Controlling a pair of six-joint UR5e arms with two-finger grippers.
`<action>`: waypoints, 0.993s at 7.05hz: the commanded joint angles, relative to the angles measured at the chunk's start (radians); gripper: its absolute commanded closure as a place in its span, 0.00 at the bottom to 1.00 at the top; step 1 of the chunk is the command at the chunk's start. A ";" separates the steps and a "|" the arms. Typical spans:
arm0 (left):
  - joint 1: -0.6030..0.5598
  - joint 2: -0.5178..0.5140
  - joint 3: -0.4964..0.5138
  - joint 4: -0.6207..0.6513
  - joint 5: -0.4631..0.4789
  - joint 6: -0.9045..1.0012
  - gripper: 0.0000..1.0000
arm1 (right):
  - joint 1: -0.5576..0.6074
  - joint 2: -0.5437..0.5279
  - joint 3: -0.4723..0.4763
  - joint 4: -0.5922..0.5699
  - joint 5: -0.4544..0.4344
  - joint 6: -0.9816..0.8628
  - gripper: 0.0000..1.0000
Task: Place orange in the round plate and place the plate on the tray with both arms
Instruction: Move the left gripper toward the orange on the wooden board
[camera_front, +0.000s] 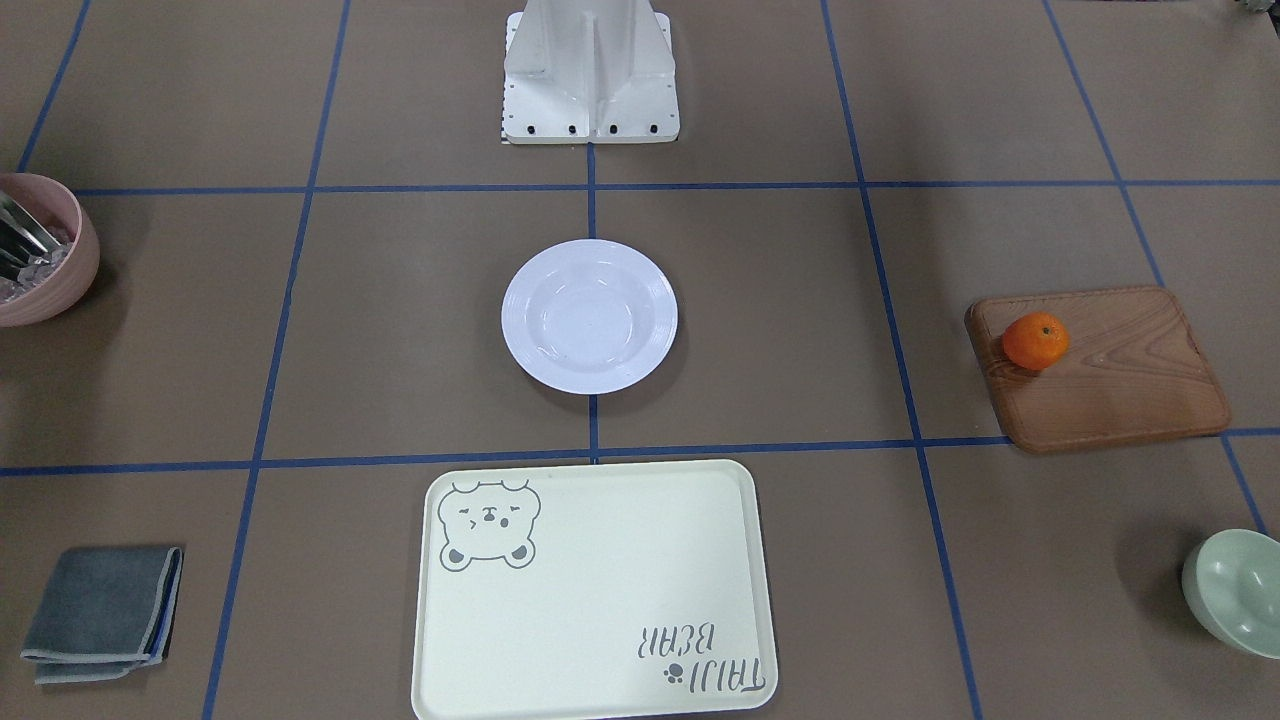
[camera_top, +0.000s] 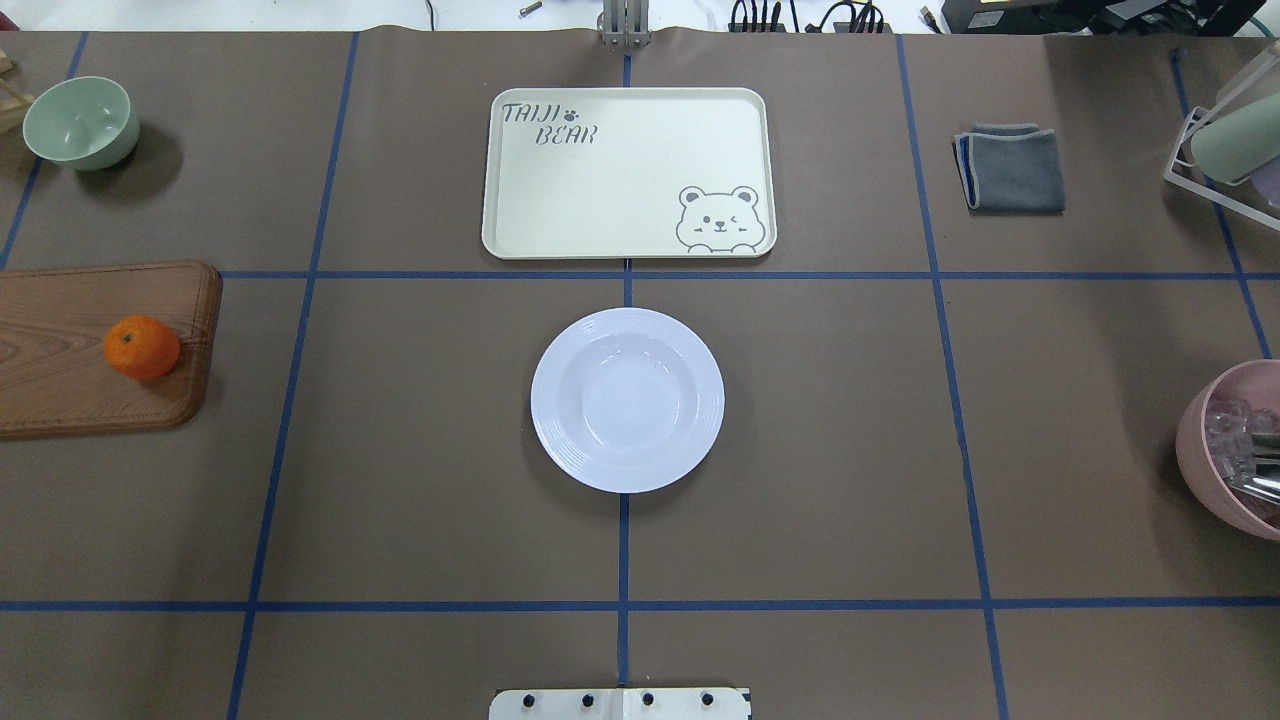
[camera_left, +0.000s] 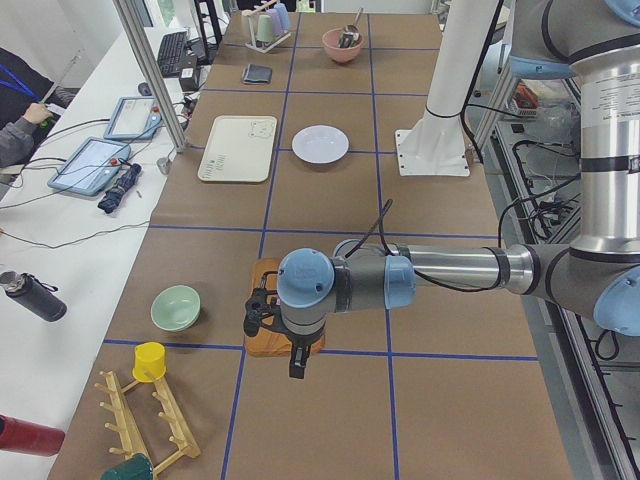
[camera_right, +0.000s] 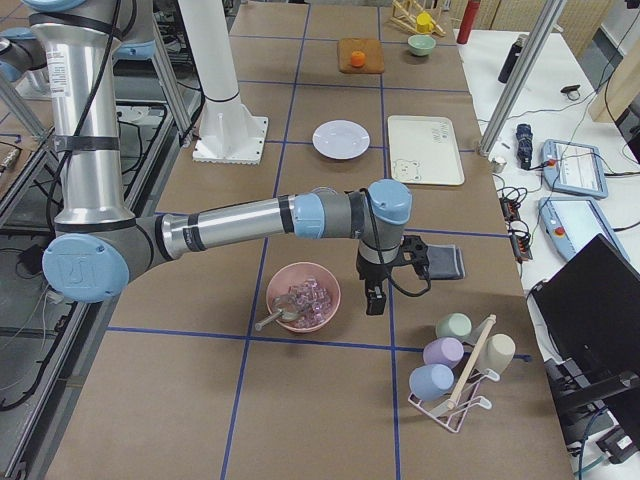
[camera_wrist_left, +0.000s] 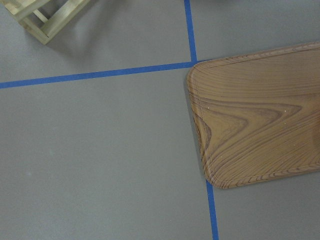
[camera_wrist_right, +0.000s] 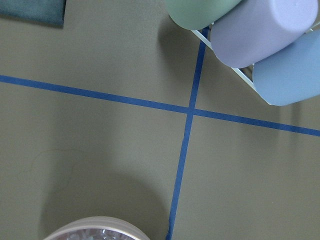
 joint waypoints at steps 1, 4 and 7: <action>-0.001 0.000 -0.001 -0.001 0.000 0.000 0.02 | 0.000 -0.002 0.007 0.000 -0.006 -0.010 0.00; -0.001 0.013 0.006 -0.106 -0.006 0.000 0.02 | -0.001 -0.001 0.022 0.000 -0.009 -0.011 0.00; 0.001 -0.051 0.022 -0.166 -0.008 -0.064 0.02 | 0.000 0.039 0.067 0.220 -0.024 -0.001 0.00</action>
